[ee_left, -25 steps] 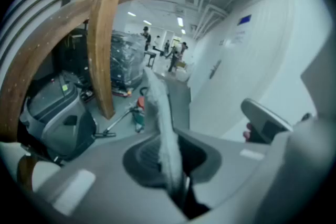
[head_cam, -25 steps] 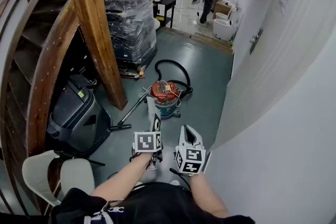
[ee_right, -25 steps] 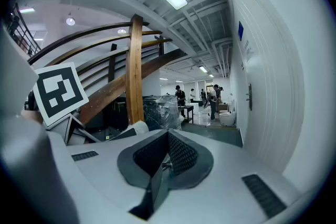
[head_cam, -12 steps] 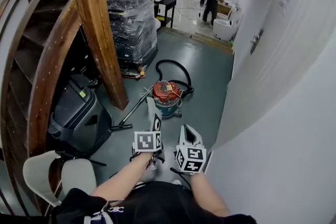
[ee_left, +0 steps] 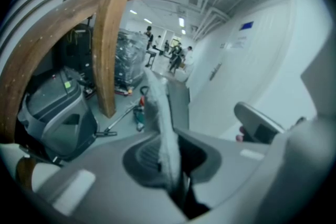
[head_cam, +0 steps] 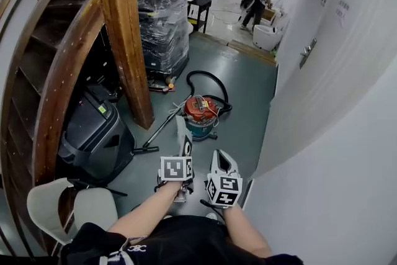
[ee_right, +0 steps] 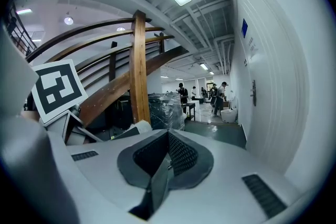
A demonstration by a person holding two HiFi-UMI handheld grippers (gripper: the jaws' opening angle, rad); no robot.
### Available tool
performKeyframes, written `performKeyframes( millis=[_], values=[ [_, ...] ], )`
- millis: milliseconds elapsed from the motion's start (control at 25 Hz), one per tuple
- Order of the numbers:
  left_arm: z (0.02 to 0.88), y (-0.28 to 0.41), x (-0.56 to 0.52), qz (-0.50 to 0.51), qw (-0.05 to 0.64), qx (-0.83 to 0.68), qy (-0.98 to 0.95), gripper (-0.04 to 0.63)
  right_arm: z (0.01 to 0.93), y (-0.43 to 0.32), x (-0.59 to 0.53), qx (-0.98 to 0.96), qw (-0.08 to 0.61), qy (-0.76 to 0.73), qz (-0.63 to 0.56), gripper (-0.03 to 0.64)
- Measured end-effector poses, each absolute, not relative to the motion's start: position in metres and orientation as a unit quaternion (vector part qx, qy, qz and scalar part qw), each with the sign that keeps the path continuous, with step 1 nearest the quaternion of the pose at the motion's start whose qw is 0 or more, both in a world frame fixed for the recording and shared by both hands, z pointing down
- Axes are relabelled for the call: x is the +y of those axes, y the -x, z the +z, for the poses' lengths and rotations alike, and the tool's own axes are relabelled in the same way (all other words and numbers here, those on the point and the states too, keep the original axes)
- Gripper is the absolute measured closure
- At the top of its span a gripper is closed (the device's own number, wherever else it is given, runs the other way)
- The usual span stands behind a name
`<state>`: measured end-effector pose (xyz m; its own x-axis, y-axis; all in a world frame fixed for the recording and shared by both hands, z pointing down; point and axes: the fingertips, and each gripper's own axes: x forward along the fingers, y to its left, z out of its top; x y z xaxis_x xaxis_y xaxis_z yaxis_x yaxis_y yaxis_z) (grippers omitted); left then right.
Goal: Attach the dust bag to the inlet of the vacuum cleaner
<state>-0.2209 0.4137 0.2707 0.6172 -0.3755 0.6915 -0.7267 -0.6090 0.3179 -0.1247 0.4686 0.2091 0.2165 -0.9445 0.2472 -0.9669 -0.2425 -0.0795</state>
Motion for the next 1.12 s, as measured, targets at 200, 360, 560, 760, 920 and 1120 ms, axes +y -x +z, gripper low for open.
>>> performKeyframes(
  millis=[200,360,560,760,920,1120],
  values=[
    [0.277,0.252,0.399,0.293,0.301,-0.314,-0.852,0.572,0.22,0.161,0.453,-0.609,0.041,-0.781,0.134,0.618],
    [0.288,0.274,0.39,0.302,0.307,-0.304,-0.85,0.572,0.227,0.185,0.444,-0.603,0.047,-0.785,0.138,0.618],
    [0.299,0.288,0.383,0.311,0.314,-0.303,-0.845,0.572,0.229,0.191,0.441,-0.593,0.046,-0.791,0.145,0.618],
    [0.304,0.285,0.376,0.317,0.312,-0.302,-0.843,0.571,0.231,0.183,0.432,-0.588,0.039,-0.795,0.145,0.618],
    [0.305,0.269,0.356,0.318,0.311,-0.309,-0.841,0.571,0.236,0.17,0.415,-0.596,0.037,-0.789,0.145,0.618],
    [0.299,0.227,0.326,0.317,0.299,-0.32,-0.841,0.571,0.234,0.127,0.381,-0.611,0.036,-0.778,0.141,0.618]
  ],
)
